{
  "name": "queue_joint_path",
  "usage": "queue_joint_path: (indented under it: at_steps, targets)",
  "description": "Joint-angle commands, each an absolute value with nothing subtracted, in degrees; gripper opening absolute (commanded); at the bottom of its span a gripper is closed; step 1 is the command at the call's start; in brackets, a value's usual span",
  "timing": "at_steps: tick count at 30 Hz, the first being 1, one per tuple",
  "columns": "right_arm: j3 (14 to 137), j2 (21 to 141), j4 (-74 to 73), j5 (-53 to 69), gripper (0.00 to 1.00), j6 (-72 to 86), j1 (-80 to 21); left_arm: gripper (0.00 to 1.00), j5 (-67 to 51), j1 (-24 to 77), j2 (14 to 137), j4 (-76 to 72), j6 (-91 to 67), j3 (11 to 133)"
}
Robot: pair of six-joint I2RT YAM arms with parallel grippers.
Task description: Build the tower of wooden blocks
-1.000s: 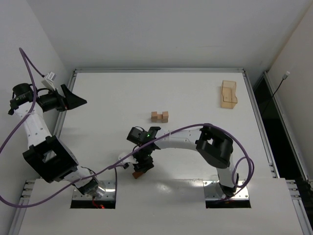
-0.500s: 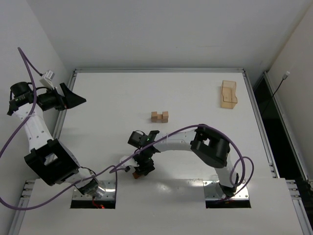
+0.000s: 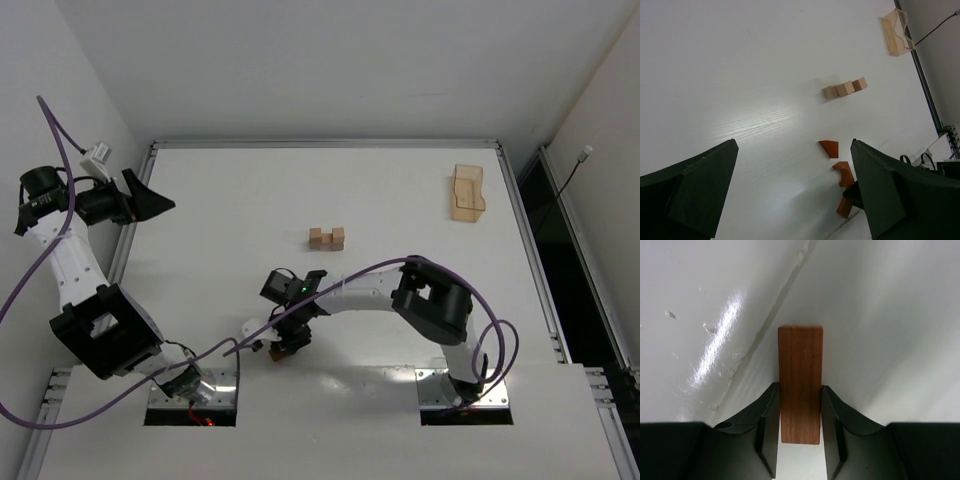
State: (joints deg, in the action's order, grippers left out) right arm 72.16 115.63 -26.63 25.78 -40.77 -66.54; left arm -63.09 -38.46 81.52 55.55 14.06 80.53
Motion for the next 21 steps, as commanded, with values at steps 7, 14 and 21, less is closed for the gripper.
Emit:
queue_joint_path:
  at_steps: [7, 14, 21]
  targets:
    - [65.92, 95.55, -33.74, 19.95, 0.0, -38.5, -59.08, 1.0, -58.64, -38.67, 78.05, 46.5, 12.14, 77.18]
    - [76.53, 91.31, -40.25, 19.34, 0.0, -37.97, -50.21, 1.0, -43.46, -27.35, 73.22, 41.32, 14.41, 74.36]
    - [101.57, 107.64, -53.23, 22.84, 0.0, -42.01, -40.53, 1.0, -32.43, -13.02, 69.43, 35.77, 12.13, 74.7]
